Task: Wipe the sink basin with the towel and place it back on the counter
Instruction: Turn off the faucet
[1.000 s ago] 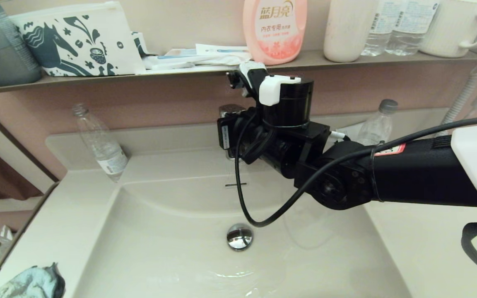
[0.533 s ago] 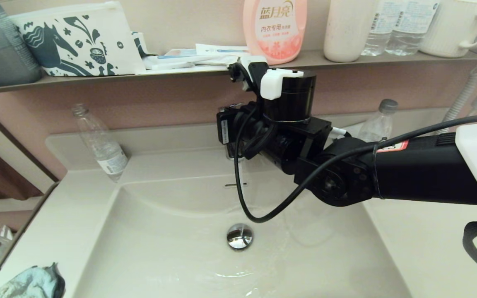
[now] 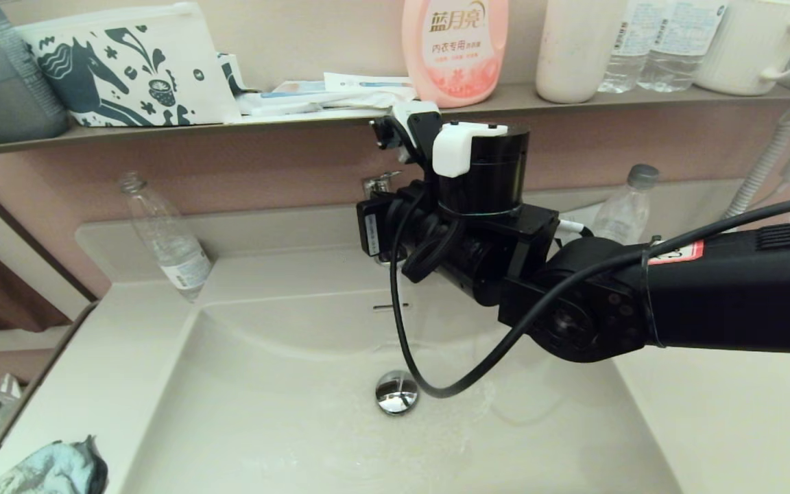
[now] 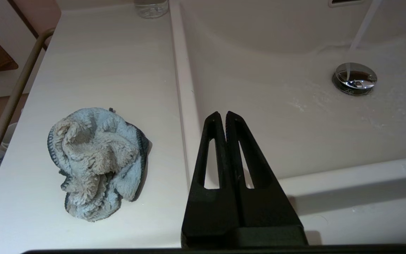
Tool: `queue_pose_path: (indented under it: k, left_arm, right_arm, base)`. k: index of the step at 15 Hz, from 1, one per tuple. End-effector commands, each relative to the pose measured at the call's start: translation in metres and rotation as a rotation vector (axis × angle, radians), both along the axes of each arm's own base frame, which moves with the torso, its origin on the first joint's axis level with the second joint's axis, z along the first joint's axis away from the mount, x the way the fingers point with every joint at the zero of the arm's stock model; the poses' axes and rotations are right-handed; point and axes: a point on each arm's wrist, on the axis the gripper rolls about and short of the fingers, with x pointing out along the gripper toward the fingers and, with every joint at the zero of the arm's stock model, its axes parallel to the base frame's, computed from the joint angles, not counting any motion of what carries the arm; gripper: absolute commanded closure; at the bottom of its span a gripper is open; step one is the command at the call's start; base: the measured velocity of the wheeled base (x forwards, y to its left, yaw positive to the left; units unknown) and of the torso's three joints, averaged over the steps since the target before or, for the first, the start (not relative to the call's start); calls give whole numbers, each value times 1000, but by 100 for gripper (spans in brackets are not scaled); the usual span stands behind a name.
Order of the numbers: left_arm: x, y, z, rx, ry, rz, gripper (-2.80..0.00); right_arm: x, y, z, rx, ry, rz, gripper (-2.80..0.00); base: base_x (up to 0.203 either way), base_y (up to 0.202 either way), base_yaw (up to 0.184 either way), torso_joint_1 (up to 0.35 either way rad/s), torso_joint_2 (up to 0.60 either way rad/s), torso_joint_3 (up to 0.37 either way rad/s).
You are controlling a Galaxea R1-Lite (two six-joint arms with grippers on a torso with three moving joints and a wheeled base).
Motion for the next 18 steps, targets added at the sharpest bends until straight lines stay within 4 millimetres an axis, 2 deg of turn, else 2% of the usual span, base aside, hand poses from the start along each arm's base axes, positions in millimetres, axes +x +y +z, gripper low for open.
queue_pose_path:
  k: [1, 5, 7, 12, 18]
  left_arm:
    - [0, 0, 0, 0, 0, 0, 0]
    - [0, 0, 0, 0, 1, 0, 0]
    - [0, 0, 0, 0, 1, 0, 0]
    - [0, 0, 0, 0, 2, 0, 0]
    - [0, 0, 0, 0, 1, 2, 0]
  right_arm:
    - [-4, -1, 11, 23, -23, 1, 0]
    - [-3, -4, 22, 50, -47, -11, 0]
    - [4, -9, 23, 31, -66, -33, 0]
    - [23, -4, 21, 28, -98, -54, 0]
    - [30, 1, 2, -55, -58, -48, 0]
  base:
    - [0, 0, 0, 0, 0, 0]
    - [0, 0, 0, 0, 0, 0]
    - [0, 0, 0, 0, 0, 0]
    - [0, 0, 0, 0, 0, 0]
    - [0, 0, 0, 0, 0, 0]
